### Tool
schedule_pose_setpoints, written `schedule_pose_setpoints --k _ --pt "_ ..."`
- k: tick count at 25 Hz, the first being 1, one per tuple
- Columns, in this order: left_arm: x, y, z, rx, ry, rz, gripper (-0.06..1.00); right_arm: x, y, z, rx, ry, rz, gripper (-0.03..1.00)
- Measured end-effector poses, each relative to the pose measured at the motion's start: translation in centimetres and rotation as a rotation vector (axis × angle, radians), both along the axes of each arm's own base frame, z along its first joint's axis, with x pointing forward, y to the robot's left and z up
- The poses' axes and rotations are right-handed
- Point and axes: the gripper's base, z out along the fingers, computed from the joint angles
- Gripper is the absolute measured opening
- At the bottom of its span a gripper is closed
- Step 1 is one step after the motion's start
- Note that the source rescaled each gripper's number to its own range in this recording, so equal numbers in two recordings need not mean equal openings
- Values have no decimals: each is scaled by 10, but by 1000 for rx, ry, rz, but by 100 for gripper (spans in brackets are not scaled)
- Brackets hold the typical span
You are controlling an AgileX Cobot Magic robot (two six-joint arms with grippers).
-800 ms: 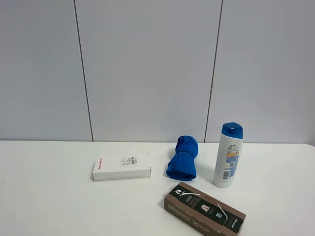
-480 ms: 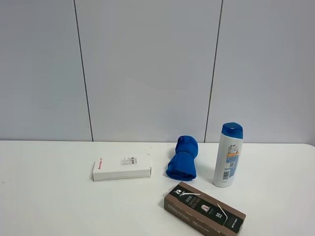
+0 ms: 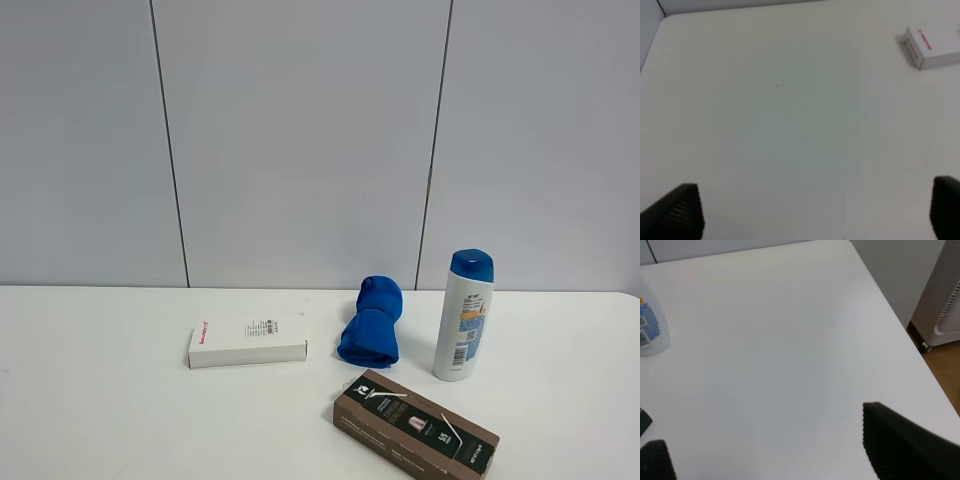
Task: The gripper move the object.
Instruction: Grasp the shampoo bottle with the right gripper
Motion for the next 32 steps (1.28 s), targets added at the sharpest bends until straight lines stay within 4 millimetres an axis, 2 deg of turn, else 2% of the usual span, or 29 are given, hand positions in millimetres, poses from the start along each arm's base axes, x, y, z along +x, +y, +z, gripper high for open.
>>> schedule_pose_setpoints --k 32 --pt "0 0 0 0 0 0 100 0 0 1 -4 -5 3 40"
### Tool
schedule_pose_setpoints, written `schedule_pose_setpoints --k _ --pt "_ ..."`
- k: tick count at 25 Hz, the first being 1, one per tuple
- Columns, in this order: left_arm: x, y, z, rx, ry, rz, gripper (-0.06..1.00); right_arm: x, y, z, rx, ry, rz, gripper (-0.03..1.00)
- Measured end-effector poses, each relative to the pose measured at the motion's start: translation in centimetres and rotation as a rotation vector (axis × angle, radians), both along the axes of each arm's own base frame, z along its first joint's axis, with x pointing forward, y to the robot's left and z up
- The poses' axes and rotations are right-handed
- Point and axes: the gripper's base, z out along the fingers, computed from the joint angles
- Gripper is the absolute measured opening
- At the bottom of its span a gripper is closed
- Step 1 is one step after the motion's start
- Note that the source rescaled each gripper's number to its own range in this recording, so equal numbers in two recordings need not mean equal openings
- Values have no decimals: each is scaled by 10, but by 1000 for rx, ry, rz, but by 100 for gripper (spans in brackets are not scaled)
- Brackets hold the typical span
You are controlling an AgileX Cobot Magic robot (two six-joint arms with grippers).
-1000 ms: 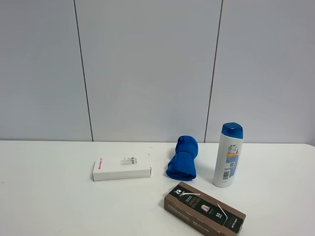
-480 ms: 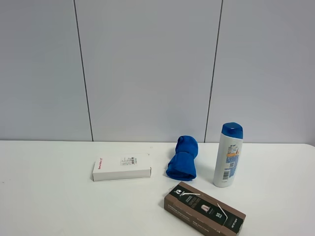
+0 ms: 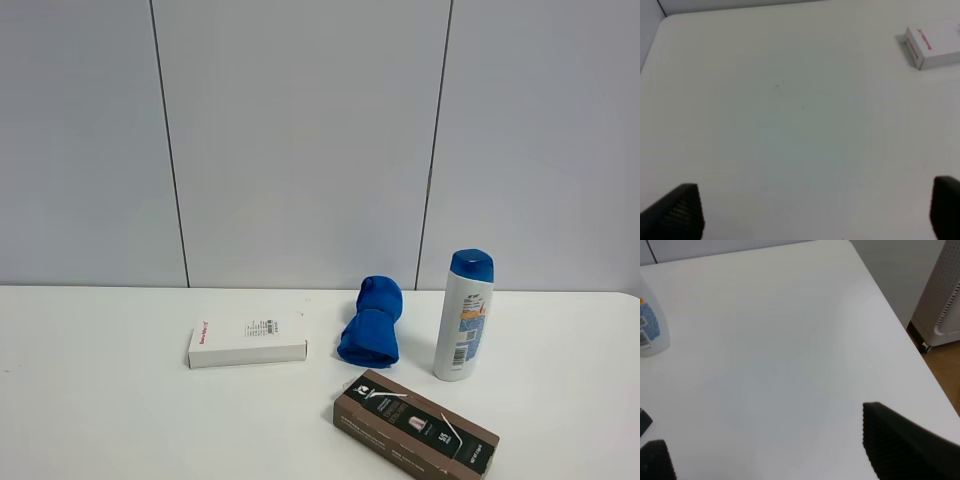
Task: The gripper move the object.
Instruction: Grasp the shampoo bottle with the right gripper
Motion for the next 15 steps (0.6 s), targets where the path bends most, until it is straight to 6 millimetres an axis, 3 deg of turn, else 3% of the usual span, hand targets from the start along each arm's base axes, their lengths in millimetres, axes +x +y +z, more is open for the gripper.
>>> schedule_pose_setpoints --k 2,5,10,15 --pt "0 0 0 0 0 0 100 0 0 3 -9 -19 5 40" --pt "0 0 0 0 0 0 100 12 3 42 -51 -146 56 40" --pt "0 0 0 0 0 0 100 62 7 81 -196 -103 191 42" --pt "0 0 0 0 0 0 100 128 12 74 -207 40 303 70"
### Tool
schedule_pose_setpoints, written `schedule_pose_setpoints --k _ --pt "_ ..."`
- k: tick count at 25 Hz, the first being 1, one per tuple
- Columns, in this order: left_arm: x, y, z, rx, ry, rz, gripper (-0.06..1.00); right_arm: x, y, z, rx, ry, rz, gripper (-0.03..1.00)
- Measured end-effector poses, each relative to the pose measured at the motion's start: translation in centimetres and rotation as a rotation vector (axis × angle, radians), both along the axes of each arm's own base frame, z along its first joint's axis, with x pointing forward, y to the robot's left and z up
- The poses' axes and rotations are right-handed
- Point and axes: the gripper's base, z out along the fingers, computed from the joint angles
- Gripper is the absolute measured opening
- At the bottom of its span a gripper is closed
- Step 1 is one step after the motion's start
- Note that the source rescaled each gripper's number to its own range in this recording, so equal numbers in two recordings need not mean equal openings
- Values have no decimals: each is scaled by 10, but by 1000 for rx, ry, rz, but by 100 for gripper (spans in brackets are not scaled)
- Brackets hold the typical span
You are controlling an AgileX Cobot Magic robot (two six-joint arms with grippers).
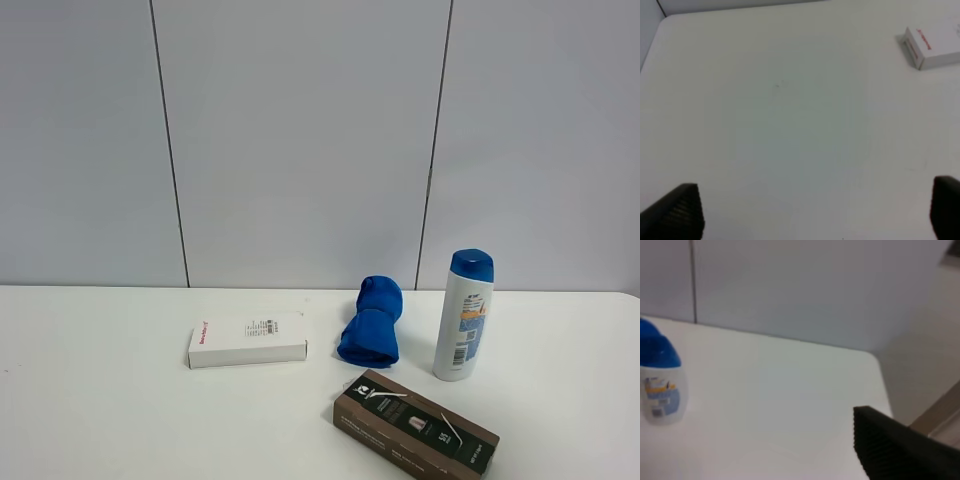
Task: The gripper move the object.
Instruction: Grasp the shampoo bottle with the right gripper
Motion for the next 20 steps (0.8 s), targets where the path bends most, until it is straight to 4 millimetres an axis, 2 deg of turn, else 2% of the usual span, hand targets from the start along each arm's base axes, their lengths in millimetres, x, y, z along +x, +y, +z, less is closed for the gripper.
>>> schedule_pose_setpoints --k 1,4,7,10,13,20 --pt "0 0 0 0 0 0 100 13 0 -5 -2 28 6 75" --pt "0 0 0 0 0 0 100 43 0 -19 13 89 2 81" --pt "0 0 0 0 0 0 100 67 4 -28 34 150 19 83" --pt "0 0 0 0 0 0 100 90 16 -31 67 220 57 83" --pt "0 0 0 0 0 0 100 111 31 -25 116 254 73 83" --pt "0 0 0 0 0 0 100 153 69 19 180 272 104 83"
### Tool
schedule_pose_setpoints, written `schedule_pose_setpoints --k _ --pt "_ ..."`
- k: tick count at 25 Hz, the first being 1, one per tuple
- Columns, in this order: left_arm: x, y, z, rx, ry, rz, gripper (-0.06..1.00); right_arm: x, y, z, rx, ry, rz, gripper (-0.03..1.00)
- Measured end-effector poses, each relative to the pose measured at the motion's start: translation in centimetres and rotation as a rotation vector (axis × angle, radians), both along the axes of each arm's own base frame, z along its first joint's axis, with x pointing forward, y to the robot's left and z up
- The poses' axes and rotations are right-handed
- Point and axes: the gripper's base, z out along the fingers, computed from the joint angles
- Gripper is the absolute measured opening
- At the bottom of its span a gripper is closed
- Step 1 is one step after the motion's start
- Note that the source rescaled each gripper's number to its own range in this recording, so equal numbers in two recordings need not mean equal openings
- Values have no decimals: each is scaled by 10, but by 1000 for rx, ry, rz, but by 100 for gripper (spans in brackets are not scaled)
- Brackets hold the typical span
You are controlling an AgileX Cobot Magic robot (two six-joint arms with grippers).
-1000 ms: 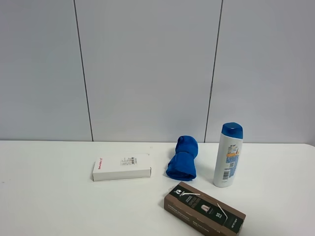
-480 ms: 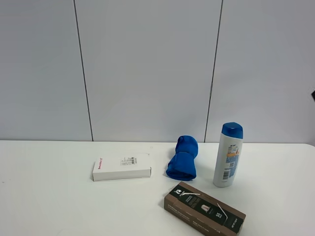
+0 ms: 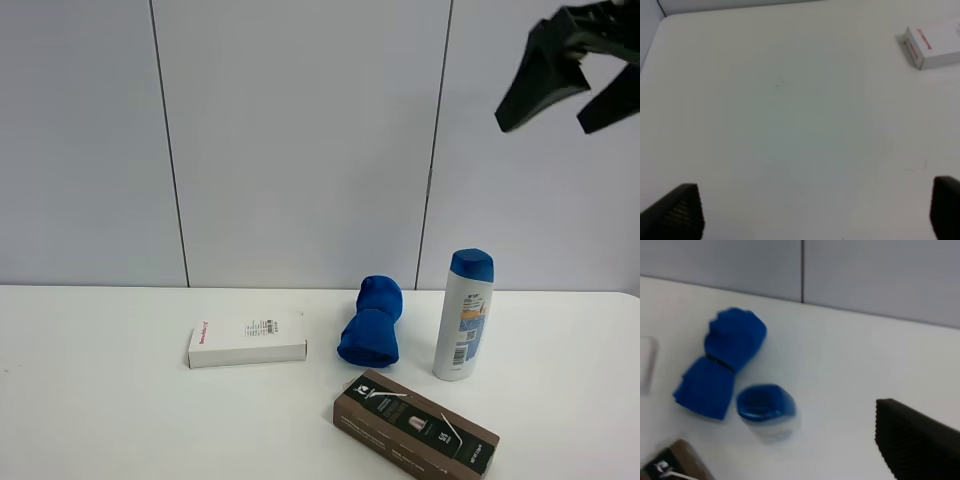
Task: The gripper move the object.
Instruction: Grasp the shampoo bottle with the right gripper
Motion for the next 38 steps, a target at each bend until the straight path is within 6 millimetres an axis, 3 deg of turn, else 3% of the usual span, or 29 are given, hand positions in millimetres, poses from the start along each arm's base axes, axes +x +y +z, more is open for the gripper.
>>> schedule_pose_setpoints --k 2,5,11,15,20,23,31,38 --pt "0 0 0 0 0 0 100 11 9 11 -25 17 -11 83" --pt "0 0 0 0 0 0 100 26 13 12 -88 92 -58 82" --pt "0 0 0 0 0 0 100 52 14 -22 -182 291 -148 82" --pt "0 0 0 0 0 0 100 58 27 -40 -204 347 -120 81" --pt "0 0 0 0 0 0 100 54 40 -48 -270 329 4 81" --pt "0 0 0 0 0 0 100 45 41 -64 -351 349 104 81" --pt "0 0 0 0 0 0 100 9 23 -90 -365 286 126 81" --pt "0 0 0 0 0 0 100 -4 -4 -127 -357 153 82 81"
